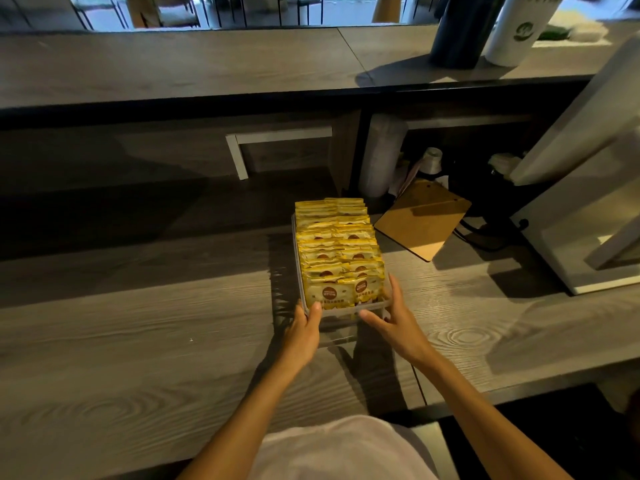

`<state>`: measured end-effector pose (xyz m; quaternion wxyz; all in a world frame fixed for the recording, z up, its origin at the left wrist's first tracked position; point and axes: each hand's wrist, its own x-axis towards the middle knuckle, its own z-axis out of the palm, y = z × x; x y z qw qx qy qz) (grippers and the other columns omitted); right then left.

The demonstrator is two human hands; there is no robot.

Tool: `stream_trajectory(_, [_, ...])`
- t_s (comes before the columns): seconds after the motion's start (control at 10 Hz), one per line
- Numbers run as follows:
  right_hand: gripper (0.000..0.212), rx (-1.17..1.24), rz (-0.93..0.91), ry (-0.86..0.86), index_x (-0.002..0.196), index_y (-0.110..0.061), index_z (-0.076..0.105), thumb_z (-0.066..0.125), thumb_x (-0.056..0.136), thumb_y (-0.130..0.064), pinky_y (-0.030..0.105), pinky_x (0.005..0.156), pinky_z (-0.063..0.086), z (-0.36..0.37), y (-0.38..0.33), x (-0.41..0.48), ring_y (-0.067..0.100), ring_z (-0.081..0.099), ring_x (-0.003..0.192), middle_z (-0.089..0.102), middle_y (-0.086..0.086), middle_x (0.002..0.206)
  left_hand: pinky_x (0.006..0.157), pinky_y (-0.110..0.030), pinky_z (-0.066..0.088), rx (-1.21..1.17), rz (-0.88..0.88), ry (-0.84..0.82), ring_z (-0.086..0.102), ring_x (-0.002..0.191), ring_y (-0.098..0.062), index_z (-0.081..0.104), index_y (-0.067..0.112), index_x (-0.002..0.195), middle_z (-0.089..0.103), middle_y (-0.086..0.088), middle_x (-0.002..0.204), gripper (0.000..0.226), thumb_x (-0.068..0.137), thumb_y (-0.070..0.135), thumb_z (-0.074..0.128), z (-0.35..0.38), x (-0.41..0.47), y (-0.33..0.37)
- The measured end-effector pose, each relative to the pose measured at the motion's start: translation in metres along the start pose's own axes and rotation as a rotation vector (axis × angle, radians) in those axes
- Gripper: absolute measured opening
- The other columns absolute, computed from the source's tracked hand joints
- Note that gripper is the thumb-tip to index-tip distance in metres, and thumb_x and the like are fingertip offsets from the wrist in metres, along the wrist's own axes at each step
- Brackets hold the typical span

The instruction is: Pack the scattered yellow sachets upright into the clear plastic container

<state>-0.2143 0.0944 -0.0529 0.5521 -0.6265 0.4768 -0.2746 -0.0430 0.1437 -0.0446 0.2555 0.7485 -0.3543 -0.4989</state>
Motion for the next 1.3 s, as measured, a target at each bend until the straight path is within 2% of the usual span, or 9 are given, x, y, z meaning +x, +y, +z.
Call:
stream_trajectory(0.1, [0.073, -0.043, 0.033, 0.009, 0.128, -0.043, 0.015, 0.063, 0.085, -0.011, 0.037, 0.102, 0.045, 0.0, -0.001, 0.007, 0.013, 0.049, 0.124, 0.049, -0.008, 0.13, 0.116, -0.047, 0.025, -0.166, -0.021, -0.028, 0.026, 0.142, -0.027, 0.009, 0.022, 0.15, 0.023, -0.006, 0.156, 0.06, 0.098, 0.047, 0.024, 0.002, 0.002, -0.001])
stream_trajectory(0.2, [0.07, -0.076, 0.05, 0.021, 0.124, -0.042, 0.017, 0.062, 0.085, -0.006, 0.034, 0.097, 0.048, 0.0, -0.003, 0.013, 0.013, 0.051, 0.119, 0.05, -0.006, 0.126, 0.116, -0.042, 0.022, -0.188, -0.015, -0.023, 0.025, 0.142, -0.025, 0.006, 0.02, 0.15, 0.022, -0.004, 0.156, 0.061, 0.098, 0.046, 0.025, 0.0, 0.001, 0.0])
stream_trajectory(0.4, [0.072, -0.107, 0.074, -0.007, 0.139, -0.025, 0.015, 0.059, 0.086, -0.002, 0.037, 0.101, 0.046, 0.003, -0.014, 0.033, 0.013, 0.049, 0.121, 0.048, -0.006, 0.125, 0.115, -0.047, 0.027, -0.247, 0.001, 0.01, 0.03, 0.14, -0.027, 0.008, 0.021, 0.15, 0.024, -0.006, 0.155, 0.061, 0.098, 0.046, 0.025, -0.009, 0.019, 0.006])
stream_trajectory(0.6, [0.07, -0.129, 0.083, 0.001, 0.139, -0.021, 0.018, 0.058, 0.086, 0.0, 0.043, 0.102, 0.046, 0.003, -0.025, 0.056, 0.018, 0.047, 0.125, 0.049, 0.006, 0.135, 0.115, -0.048, 0.026, -0.264, 0.004, 0.001, 0.029, 0.141, -0.027, 0.011, 0.021, 0.15, 0.025, -0.006, 0.155, 0.059, 0.099, 0.046, 0.025, -0.018, 0.036, 0.017])
stream_trajectory(0.8, [0.067, -0.158, 0.096, 0.017, 0.139, -0.018, 0.019, 0.058, 0.087, -0.002, 0.036, 0.095, 0.048, 0.005, -0.029, 0.059, 0.021, 0.05, 0.124, 0.05, 0.007, 0.135, 0.115, -0.046, 0.028, -0.283, 0.003, 0.019, 0.03, 0.14, -0.026, 0.016, 0.017, 0.149, 0.029, -0.007, 0.153, 0.055, 0.1, 0.04, 0.025, -0.022, 0.034, 0.026])
stream_trajectory(1.0, [0.058, -0.248, 0.146, 0.025, 0.134, -0.016, 0.026, 0.06, 0.088, -0.013, 0.044, 0.097, 0.048, 0.005, -0.038, 0.054, 0.021, 0.052, 0.119, 0.053, 0.006, 0.127, 0.114, -0.046, 0.03, -0.229, -0.025, -0.015, 0.03, 0.14, -0.026, 0.021, 0.018, 0.147, 0.028, -0.007, 0.153, 0.053, 0.1, 0.04, 0.029, -0.031, 0.028, 0.03])
stream_trajectory(1.1, [0.068, -0.517, 0.137, 0.124, 0.143, -0.006, 0.017, 0.057, 0.09, -0.018, 0.044, 0.108, 0.035, 0.007, -0.048, 0.05, 0.025, 0.036, 0.134, 0.038, 0.009, 0.143, 0.113, -0.042, 0.031, -0.155, -0.033, 0.035, 0.032, 0.139, -0.026, 0.02, 0.015, 0.148, 0.03, -0.008, 0.153, 0.053, 0.1, 0.036, 0.031, -0.043, 0.027, 0.036])
stream_trajectory(1.2, [0.069, -0.875, 0.008, 0.182, 0.144, -0.011, 0.02, 0.058, 0.088, -0.027, 0.049, 0.113, 0.028, 0.009, -0.063, 0.054, 0.033, 0.014, 0.145, 0.023, 0.019, 0.153, 0.097, -0.032, 0.039, -0.009, 0.019, 0.113, 0.044, 0.129, -0.025, 0.033, 0.012, 0.142, 0.042, -0.01, 0.144, 0.044, 0.1, 0.026, 0.035, -0.066, 0.023, 0.052])
stream_trajectory(1.3, [0.065, -1.009, -0.018, 0.172, 0.145, -0.013, 0.02, 0.055, 0.091, -0.022, 0.047, 0.117, 0.016, 0.01, -0.099, 0.059, 0.032, 0.01, 0.146, 0.014, 0.017, 0.156, 0.096, -0.032, 0.04, 0.058, 0.102, 0.19, 0.049, 0.122, -0.023, 0.05, 0.011, 0.13, 0.052, -0.01, 0.133, 0.035, 0.099, 0.023, 0.039, -0.095, 0.013, 0.074])
